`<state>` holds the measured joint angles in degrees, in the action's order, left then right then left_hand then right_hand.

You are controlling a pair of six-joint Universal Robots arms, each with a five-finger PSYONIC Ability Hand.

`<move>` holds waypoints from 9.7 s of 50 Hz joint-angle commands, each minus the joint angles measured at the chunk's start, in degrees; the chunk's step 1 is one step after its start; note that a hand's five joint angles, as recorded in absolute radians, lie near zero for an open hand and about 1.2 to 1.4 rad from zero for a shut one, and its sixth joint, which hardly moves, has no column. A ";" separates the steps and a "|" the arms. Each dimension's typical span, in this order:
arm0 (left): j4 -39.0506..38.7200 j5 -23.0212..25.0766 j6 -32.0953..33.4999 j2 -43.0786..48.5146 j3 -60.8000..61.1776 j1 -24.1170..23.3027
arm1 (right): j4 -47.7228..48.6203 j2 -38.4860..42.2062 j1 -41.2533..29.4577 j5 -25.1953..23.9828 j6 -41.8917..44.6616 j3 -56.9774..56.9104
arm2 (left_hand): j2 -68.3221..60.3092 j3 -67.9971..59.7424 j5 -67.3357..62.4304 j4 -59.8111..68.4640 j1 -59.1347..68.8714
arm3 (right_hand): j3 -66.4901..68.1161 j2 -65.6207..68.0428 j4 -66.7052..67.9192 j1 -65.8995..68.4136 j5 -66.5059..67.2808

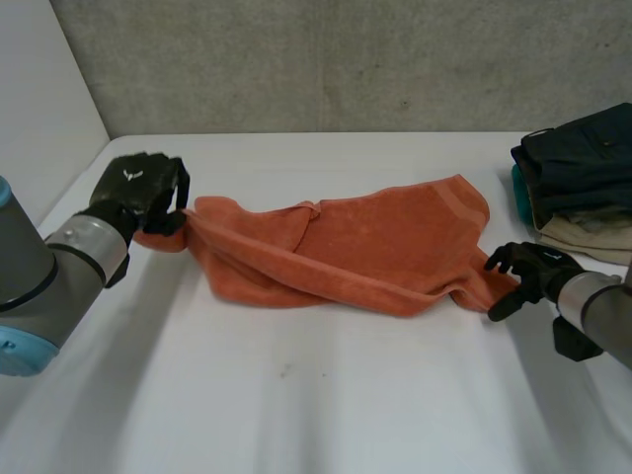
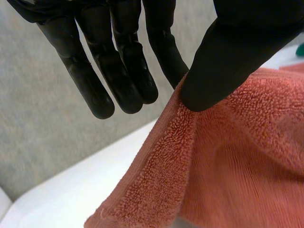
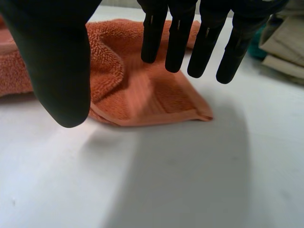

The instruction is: Fold the laundry.

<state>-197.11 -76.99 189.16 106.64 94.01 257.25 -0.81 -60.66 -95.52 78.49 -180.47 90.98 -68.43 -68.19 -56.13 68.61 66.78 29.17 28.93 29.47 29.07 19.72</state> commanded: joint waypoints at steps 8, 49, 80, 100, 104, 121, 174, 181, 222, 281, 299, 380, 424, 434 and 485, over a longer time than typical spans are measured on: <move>0.15 -0.27 -2.22 -3.72 -2.43 -2.19 | 2.57 9.94 -9.33 2.72 -5.25 -8.88 | -11.57 -11.81 -13.87 11.39 13.22 | 5.81 6.05 5.51 5.91 5.26; 12.10 7.90 3.83 -12.53 -6.74 11.26 | -21.69 -12.58 -4.06 3.16 39.64 -24.97 | -11.57 -11.81 -13.87 11.39 13.22 | 50.83 51.07 50.53 50.93 50.28; -8.57 -7.92 1.30 9.46 -28.37 2.39 | 24.28 2.83 -13.81 10.81 29.73 -32.63 | -0.93 -1.17 -3.24 0.75 2.59 | 50.83 51.07 50.53 50.93 50.28; 3.31 -0.80 -16.81 25.54 -27.83 -14.05 | 16.02 -21.60 -23.83 8.79 30.26 -24.88 | 49.14 48.89 46.83 -49.32 -47.48 | 50.83 51.07 50.53 50.93 50.28; 4.19 -0.80 -16.99 31.07 -31.25 -16.34 | 15.57 -23.89 -25.94 9.31 30.17 -25.85 | 48.80 48.56 46.49 -48.98 -47.14 | 50.83 51.07 50.53 50.93 50.28; 4.80 -0.80 -25.24 42.24 -45.24 -23.72 | 10.48 -27.58 -31.40 13.88 29.65 -29.89 | 17.63 17.39 15.33 -17.81 -15.97 | 50.83 51.07 50.53 50.93 50.28; 21.70 0.26 29.34 19.65 -34.14 -0.69 | -16.62 7.39 -15.31 15.47 48.73 -34.89 | -11.57 -11.81 -13.87 11.39 13.22 | 50.83 51.07 50.53 50.93 50.28; -9.99 -7.29 13.37 18.79 -42.07 -2.28 | 12.13 4.59 -14.08 18.63 32.55 -43.08 | -11.57 -11.81 -13.87 11.39 13.22 | 50.83 51.07 50.53 50.93 50.28; 6.82 -4.84 10.43 0.81 -10.16 -1.49 | -25.46 0.52 -11.98 12.92 41.86 -29.53 | -11.57 -11.81 -13.87 11.39 13.22 | 50.83 51.07 50.53 50.93 50.28; 10.08 -5.37 17.38 4.89 -9.29 -7.64 | 11.25 16.46 -31.57 0.87 40.03 -21.98 | -11.57 -11.81 -13.87 11.39 13.22 | 50.83 51.07 50.53 50.93 50.28; 10.17 -4.66 18.17 0.33 -2.35 -7.11 | 16.45 18.19 -17.69 14.66 18.48 -41.12 | -11.57 -11.81 -13.87 11.39 13.22 | 50.83 51.07 50.53 50.93 50.28; 13.50 -5.28 5.16 -19.01 -18.16 -5.28 | -11.22 -22.04 -3.36 4.57 34.73 -21.10 | -11.57 -11.81 -13.87 11.39 13.22 | 50.83 51.07 50.53 50.93 50.28; -12.69 -8.36 1.12 11.13 -27.50 1.68 | 26.48 -0.87 -10.92 13.45 29.73 -30.62 | -11.57 -11.81 -13.87 11.39 13.22 | 50.83 51.07 50.53 50.93 50.28; -9.70 -5.91 1.56 4.74 -3.79 3.70 | 14.28 -0.34 -10.13 6.77 30.61 -17.34 | -11.57 -11.81 -13.87 11.39 13.22 | 50.83 51.07 50.53 50.93 50.28; 8.32 -8.53 24.85 6.03 0.38 2.65 | 13.90 15.99 -12.50 11.33 51.36 -26.45 | -11.57 -11.81 -13.87 11.39 13.22 | 50.83 51.07 50.53 50.93 50.28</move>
<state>-189.35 -81.74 214.93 109.98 97.15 262.12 8.64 -52.45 -107.70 89.57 -128.88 71.77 -68.79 -68.51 -55.70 69.05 67.31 68.41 67.98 68.79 64.84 58.50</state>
